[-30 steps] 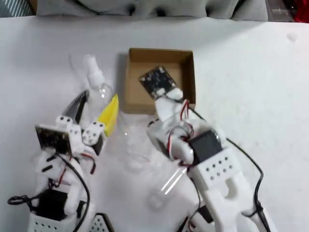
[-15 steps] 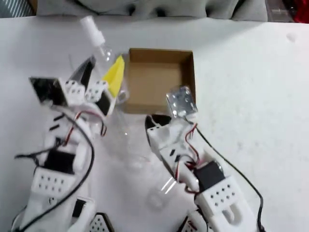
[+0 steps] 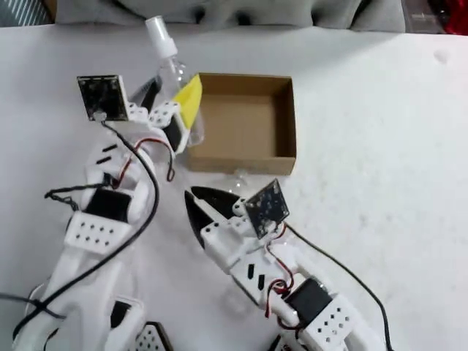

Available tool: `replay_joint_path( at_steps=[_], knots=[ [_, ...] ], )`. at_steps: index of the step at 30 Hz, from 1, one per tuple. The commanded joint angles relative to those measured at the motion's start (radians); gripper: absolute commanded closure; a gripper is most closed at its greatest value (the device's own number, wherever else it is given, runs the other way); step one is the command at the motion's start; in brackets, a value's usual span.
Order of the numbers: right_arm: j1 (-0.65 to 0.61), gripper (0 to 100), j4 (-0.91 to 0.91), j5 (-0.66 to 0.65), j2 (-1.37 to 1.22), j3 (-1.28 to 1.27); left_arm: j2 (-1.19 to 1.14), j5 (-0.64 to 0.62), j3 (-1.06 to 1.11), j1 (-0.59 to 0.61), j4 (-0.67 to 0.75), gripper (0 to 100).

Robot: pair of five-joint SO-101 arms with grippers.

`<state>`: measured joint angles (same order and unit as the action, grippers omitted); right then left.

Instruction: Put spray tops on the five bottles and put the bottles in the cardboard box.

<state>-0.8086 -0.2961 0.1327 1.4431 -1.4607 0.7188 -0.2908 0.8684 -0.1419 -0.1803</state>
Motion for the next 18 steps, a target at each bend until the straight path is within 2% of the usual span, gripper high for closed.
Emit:
replay_joint_path(
  at_steps=[1,8,12,16,18],
  knots=[
    [-0.015,98.2,0.033,0.003,0.015,0.011,0.18,-0.009,0.011,-0.045,-0.048,98],
    [-0.01,98.2,0.028,0.003,0.021,0.011,0.438,-0.006,0.112,-0.16,-0.155,98],
    [-0.008,98.2,0.027,0.003,0.024,0.011,0.469,-0.005,0.118,-0.209,-0.195,98],
    [-0.007,98.2,0.027,0.003,0.024,0.011,0.469,0.0,0.127,-0.206,-0.198,98],
    [0.015,98.2,0.028,0.003,0.024,0.011,0.473,0.055,0.127,-0.208,-0.239,98]
  ],
)
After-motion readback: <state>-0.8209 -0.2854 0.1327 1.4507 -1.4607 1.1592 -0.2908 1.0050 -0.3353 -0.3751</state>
